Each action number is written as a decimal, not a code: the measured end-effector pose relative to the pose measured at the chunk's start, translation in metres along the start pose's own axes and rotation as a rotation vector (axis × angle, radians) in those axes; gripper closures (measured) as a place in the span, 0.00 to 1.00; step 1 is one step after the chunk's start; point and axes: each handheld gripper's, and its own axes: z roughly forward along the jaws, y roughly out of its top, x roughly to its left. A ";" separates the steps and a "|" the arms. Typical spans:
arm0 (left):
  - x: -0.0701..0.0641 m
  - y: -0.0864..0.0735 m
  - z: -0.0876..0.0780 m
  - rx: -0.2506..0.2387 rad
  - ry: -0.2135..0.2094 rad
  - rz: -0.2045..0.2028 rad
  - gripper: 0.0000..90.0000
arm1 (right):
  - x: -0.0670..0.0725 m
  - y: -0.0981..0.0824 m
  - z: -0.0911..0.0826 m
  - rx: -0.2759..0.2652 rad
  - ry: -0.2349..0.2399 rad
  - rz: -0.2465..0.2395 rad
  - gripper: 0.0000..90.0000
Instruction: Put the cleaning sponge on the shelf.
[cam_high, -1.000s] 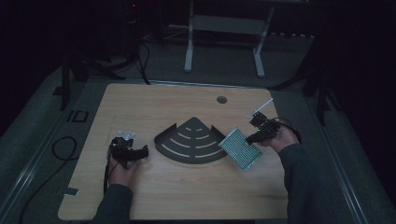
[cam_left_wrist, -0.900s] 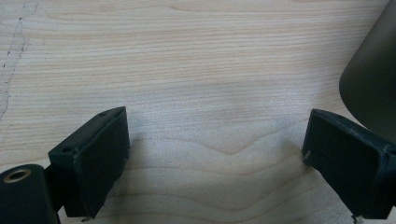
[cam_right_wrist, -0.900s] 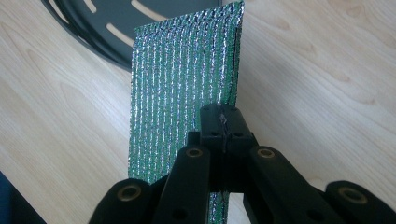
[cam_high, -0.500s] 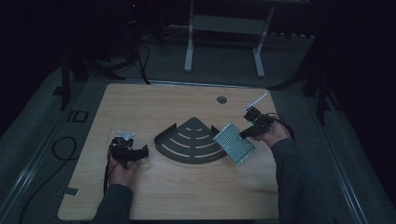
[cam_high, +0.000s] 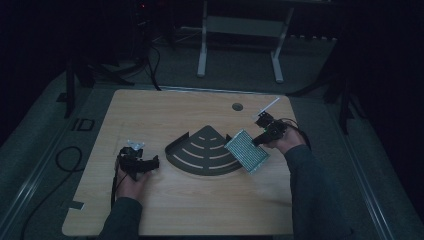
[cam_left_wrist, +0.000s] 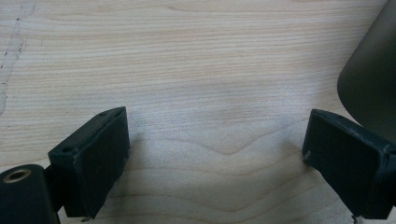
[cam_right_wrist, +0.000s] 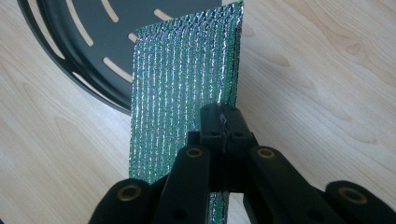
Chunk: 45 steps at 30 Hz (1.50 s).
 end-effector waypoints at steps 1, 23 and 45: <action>0.000 0.000 0.000 0.000 0.000 0.000 0.09 | 0.000 0.001 0.000 -0.002 -0.002 -0.001 0.99; -0.001 0.000 0.000 0.002 -0.003 0.004 0.09 | -0.005 0.021 -0.001 0.007 -0.009 0.002 0.99; -0.001 0.000 0.000 0.003 -0.002 0.004 0.09 | -0.003 0.044 0.011 0.021 -0.009 -0.024 0.99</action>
